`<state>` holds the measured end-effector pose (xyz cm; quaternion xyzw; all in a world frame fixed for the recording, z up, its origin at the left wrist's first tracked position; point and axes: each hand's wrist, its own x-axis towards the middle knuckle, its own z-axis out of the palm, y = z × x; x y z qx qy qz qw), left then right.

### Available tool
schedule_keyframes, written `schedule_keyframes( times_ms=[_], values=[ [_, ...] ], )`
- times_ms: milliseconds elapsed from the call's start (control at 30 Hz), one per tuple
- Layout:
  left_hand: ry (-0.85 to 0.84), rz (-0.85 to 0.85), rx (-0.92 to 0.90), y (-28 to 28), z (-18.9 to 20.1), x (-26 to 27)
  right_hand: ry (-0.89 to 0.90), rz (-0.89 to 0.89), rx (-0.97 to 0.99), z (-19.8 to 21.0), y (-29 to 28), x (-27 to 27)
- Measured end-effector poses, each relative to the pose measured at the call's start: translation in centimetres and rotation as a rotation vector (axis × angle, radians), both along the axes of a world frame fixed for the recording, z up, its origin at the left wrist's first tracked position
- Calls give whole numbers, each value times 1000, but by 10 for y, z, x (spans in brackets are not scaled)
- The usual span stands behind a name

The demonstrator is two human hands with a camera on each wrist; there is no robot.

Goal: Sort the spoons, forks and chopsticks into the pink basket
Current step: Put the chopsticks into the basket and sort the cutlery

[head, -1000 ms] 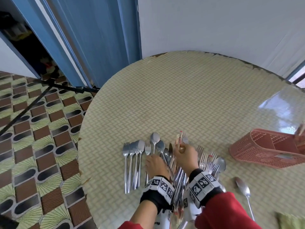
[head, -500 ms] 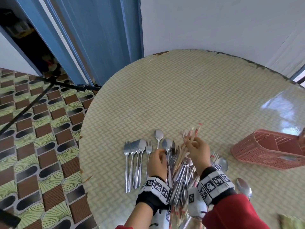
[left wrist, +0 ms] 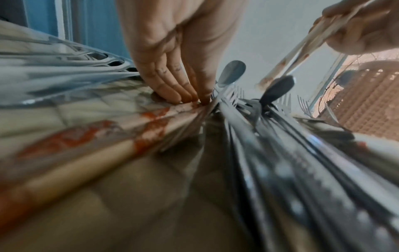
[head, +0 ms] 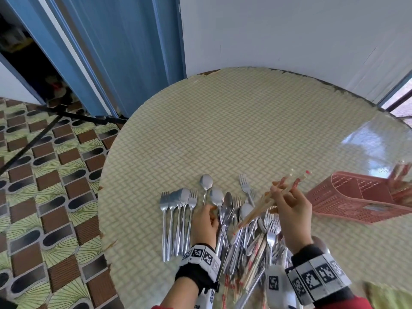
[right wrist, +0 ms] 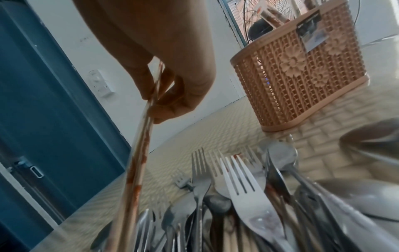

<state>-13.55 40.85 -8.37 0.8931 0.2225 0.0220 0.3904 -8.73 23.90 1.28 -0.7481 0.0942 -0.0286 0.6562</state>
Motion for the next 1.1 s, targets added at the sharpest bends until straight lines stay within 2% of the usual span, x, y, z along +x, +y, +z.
schedule_keyframes(
  times_ms=[100,233,400,567,667,800,1100],
  values=[
    [66,-7,51,1,5,4,-38,-53,4,4,-8,-4],
    [128,25,19,2,11,9,-33,12,39,9,-14,-11],
    [15,74,-144,9,15,8,-14,43,78,5,-15,-18],
    [-153,243,-258,27,29,4,4,38,160,8,-17,-27],
    [-123,186,-321,27,35,-9,7,38,167,9,-21,-34],
    [-3,37,-282,15,24,-31,12,48,185,9,-24,-46],
    [-9,35,-145,-10,17,-41,47,36,226,9,-39,-72]
  ],
)
